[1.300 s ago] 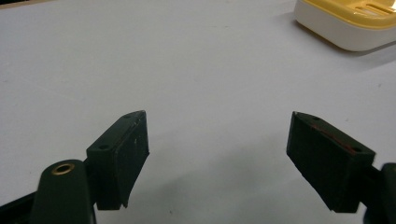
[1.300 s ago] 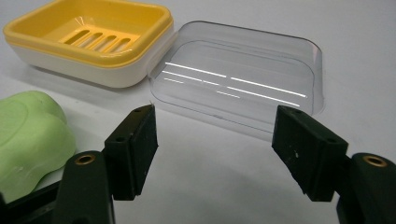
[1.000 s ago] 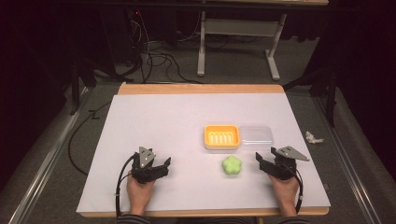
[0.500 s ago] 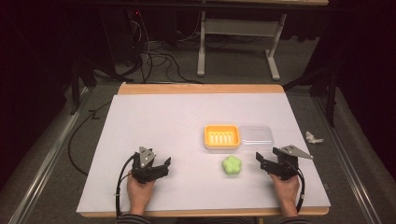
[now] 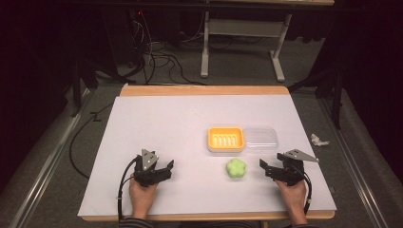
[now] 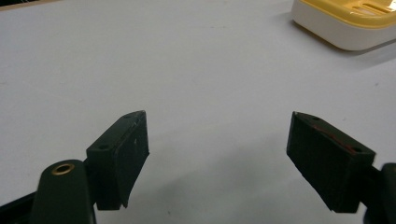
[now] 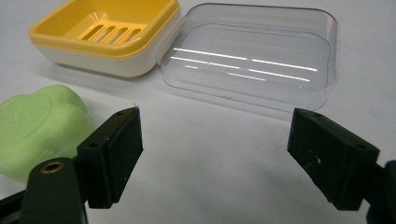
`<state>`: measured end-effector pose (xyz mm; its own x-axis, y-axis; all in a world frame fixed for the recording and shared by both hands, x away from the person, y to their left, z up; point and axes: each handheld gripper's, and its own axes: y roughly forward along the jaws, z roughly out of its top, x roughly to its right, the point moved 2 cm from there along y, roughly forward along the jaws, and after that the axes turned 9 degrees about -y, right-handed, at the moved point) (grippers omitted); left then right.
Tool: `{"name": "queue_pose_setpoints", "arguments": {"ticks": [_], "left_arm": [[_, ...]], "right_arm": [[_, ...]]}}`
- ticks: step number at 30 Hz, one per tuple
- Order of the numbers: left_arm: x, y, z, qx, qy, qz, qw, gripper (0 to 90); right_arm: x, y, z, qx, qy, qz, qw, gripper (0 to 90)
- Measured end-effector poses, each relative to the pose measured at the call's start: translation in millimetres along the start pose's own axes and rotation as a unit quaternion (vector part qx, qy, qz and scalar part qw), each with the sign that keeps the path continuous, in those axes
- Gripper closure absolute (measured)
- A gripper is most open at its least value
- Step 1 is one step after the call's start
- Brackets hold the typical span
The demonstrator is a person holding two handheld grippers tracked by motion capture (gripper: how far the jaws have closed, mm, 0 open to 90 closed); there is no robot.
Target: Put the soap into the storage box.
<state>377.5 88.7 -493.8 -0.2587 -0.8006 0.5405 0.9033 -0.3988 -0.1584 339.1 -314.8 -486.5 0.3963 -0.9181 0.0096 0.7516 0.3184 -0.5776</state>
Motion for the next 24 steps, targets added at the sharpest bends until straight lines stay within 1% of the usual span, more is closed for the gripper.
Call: {"name": "queue_pose_setpoints", "arguments": {"ticks": [1, 2, 3, 4, 6, 11, 12, 13, 17, 19, 21, 24], "left_arm": [[0.0, 0.0, 0.0, 0.000, 0.000, 0.000, 1.0000, 21.5], [0.0, 0.0, 0.1, 0.000, 0.000, 0.000, 1.0000, 21.5], [0.1, -0.1, 0.0, 0.000, -0.001, -0.001, 1.0000, 21.5], [0.1, -0.1, 0.0, 0.000, -0.001, -0.001, 1.0000, 21.5], [0.1, -0.1, 0.1, 0.000, -0.001, -0.001, 1.0000, 21.5], [0.1, 0.0, 0.0, 0.000, -0.001, -0.001, 1.0000, 21.5], [0.0, -0.1, 0.0, -0.001, -0.001, -0.001, 1.0000, 21.5], [0.0, -0.1, 0.0, -0.001, -0.001, -0.001, 1.0000, 21.5], [0.0, -0.1, 0.0, -0.001, -0.001, -0.001, 1.0000, 21.6], [0.0, -0.1, 0.0, -0.001, -0.001, -0.001, 1.0000, 21.6], [0.0, -0.1, 0.0, 0.000, -0.001, -0.001, 1.0000, 21.6], [0.1, -0.1, 0.1, 0.000, -0.002, -0.001, 1.0000, 21.6]], "right_arm": [[-1.4, -0.3, 0.0, -0.003, -0.001, 0.000, 1.0000, 18.8], [-3.4, -0.7, -0.3, -0.007, -0.010, 0.001, 0.9999, 18.8], [-4.7, -1.1, -0.4, -0.009, -0.010, 0.001, 0.9999, 18.8], [-4.7, -1.1, -0.4, -0.009, -0.010, 0.001, 0.9999, 18.8], [-7.3, -3.2, -0.8, -0.009, -0.020, -0.001, 0.9998, 18.5], [-12.0, -7.2, -1.7, -0.004, -0.030, 0.007, 0.9995, 17.7], [-13.3, -8.4, -2.1, -0.003, -0.036, 0.008, 0.9993, 17.5], [-15.1, -9.3, -2.3, -0.005, -0.031, 0.010, 0.9995, 17.2], [-19.9, -13.5, -3.3, 0.001, -0.044, 0.017, 0.9989, 16.5], [-23.5, -16.0, -4.0, -0.002, -0.046, 0.022, 0.9987, 16.5], [-26.1, -16.9, -4.4, 0.001, -0.047, 0.029, 0.9985, 16.8], [-31.6, -18.8, -5.8, -0.005, -0.051, 0.037, 0.9980, 18.0]]}}
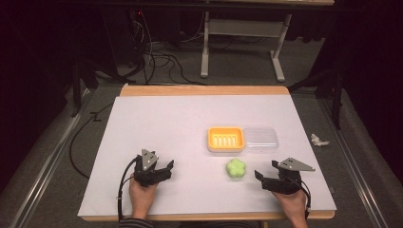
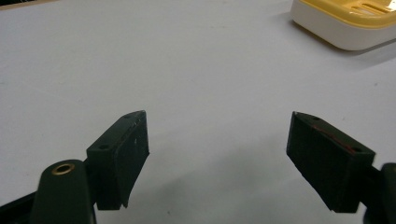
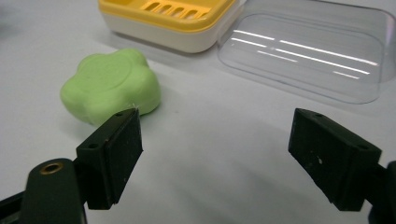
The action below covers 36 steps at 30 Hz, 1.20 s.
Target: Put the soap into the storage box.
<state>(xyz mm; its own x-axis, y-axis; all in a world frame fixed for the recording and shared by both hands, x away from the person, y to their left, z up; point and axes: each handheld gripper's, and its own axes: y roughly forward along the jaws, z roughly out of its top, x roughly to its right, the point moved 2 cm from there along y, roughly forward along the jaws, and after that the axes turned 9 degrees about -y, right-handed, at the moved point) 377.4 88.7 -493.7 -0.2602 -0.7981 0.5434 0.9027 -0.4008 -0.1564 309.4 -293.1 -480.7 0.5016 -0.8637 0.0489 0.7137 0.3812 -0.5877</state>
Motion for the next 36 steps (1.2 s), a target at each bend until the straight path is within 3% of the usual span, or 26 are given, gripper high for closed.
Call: {"name": "queue_pose_setpoints", "arguments": {"ticks": [15, 26, 36], "left_arm": [[0.1, -0.1, 0.1, 0.001, -0.001, 0.000, 1.0000, 21.6], [-0.1, 0.1, 0.1, 0.000, 0.000, 0.001, 1.0000, 21.6], [-0.1, 0.0, 0.1, 0.000, 0.000, 0.001, 1.0000, 21.6]], "right_arm": [[-30.6, 3.3, 3.2, -0.013, -0.040, 0.030, 0.9987, 21.7], [-44.2, 14.3, 15.1, -0.028, -0.081, 0.051, 0.9950, 24.8], [-49.5, 25.4, 29.4, -0.045, -0.096, 0.063, 0.9923, 22.1]]}}
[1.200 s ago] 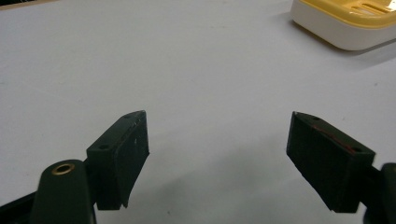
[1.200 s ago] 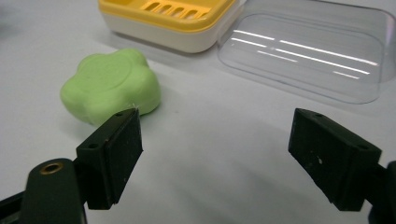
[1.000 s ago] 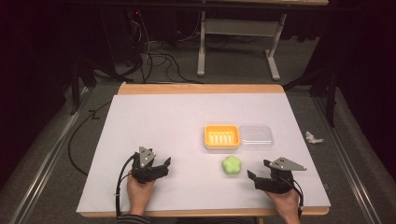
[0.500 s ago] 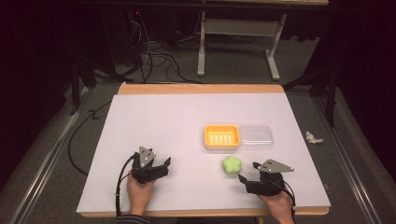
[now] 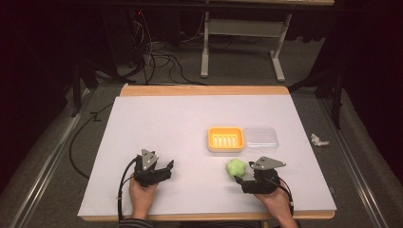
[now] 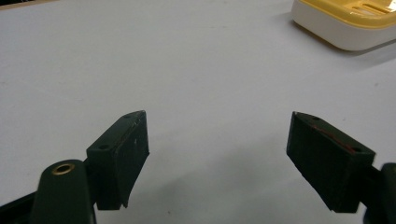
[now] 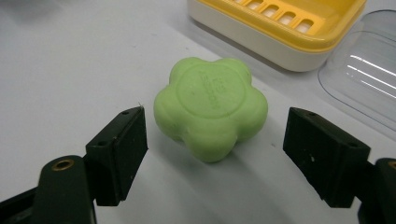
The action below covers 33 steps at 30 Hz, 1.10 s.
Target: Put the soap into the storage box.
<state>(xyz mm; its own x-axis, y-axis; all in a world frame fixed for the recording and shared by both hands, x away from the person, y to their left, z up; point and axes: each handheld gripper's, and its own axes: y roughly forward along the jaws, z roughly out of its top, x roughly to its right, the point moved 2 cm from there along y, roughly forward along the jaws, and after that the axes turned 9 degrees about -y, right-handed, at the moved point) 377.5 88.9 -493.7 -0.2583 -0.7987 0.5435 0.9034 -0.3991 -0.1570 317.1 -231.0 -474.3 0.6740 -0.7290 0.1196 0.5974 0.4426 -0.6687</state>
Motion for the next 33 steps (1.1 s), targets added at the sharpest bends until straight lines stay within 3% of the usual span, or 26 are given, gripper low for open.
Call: {"name": "queue_pose_setpoints", "arguments": {"ticks": [8, 21, 33], "left_arm": [[0.0, 0.1, 0.0, 0.000, 0.000, 0.000, 1.0000, 21.6], [-0.1, 0.0, 0.0, 0.000, 0.000, 0.000, 1.0000, 21.6], [-0.1, 0.1, 0.0, -0.001, 0.000, 0.000, 1.0000, 21.5]], "right_arm": [[2.5, 7.7, 7.9, -0.019, -0.004, 0.009, 0.9998, 19.4], [4.3, 20.5, 25.3, -0.051, -0.038, 0.016, 0.9978, 17.9], [6.9, 36.6, 34.5, -0.103, -0.058, 0.039, 0.9921, 18.1]]}}
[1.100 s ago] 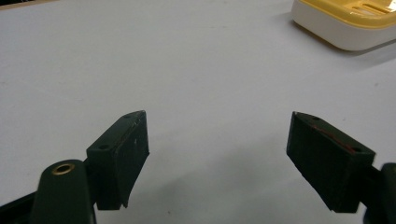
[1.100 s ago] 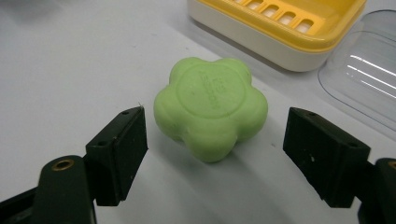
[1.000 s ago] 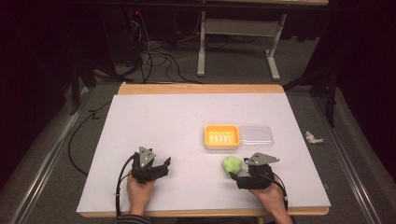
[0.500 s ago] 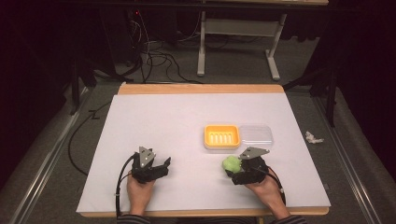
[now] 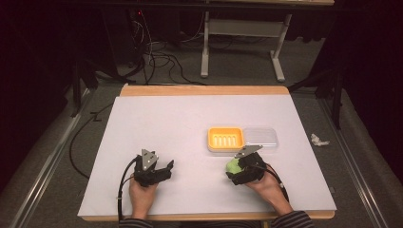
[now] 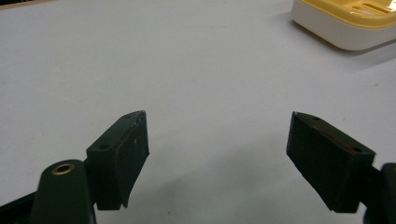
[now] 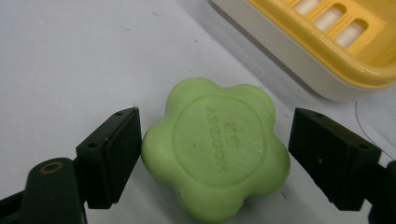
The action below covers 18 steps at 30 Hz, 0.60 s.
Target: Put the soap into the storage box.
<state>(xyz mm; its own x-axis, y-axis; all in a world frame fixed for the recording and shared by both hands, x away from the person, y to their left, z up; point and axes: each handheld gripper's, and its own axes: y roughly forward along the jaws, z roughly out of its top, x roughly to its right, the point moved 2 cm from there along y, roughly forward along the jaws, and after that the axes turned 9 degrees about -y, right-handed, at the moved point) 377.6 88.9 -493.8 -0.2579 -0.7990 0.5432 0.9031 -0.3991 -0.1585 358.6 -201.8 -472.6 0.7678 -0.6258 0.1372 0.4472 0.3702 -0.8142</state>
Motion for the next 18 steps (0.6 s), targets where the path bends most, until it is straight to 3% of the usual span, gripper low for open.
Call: {"name": "queue_pose_setpoints", "arguments": {"ticks": [7, 18], "left_arm": [[0.1, -0.1, -0.2, 0.000, 0.001, 0.000, 1.0000, 21.6], [0.1, -0.1, -0.2, 0.000, 0.002, 0.000, 1.0000, 21.6]], "right_arm": [[0.4, 7.9, 1.5, -0.026, -0.019, 0.017, 0.9993, 22.2], [1.4, 8.3, 1.5, -0.031, -0.038, 0.021, 0.9986, 25.9]]}}
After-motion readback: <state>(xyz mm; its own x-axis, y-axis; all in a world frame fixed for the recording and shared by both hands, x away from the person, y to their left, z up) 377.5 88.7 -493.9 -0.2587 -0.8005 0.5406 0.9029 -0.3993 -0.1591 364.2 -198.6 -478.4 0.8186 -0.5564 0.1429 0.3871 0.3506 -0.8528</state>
